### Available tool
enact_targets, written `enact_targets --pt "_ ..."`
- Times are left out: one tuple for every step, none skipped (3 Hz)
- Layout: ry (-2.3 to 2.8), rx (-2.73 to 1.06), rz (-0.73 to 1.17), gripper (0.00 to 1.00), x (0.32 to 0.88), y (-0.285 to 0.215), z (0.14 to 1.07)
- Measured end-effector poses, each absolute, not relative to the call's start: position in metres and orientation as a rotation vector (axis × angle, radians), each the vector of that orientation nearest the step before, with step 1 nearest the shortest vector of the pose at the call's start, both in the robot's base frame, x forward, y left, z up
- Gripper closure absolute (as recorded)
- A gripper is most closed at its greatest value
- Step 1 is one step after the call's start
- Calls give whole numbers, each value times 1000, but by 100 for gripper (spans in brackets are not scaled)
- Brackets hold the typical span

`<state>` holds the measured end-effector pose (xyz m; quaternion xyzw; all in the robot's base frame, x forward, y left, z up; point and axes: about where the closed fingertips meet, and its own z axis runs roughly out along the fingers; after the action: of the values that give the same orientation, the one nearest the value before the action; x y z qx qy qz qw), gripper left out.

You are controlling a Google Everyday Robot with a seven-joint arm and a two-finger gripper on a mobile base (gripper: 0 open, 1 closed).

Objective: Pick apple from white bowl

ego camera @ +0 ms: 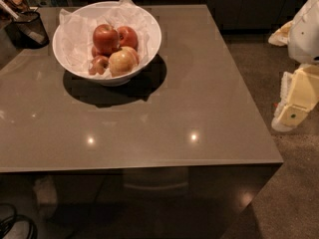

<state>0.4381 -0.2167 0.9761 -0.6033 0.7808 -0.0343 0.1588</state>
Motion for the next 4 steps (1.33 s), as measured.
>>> enact_targets --pt "2232 -1725 -98 0 438 -217 976" --pt "2240 -1704 -114 0 446 -207 977" --pt "2236 -1689 -11 0 511 -154 992" --pt "2225 -1679 -18 0 514 -151 993"
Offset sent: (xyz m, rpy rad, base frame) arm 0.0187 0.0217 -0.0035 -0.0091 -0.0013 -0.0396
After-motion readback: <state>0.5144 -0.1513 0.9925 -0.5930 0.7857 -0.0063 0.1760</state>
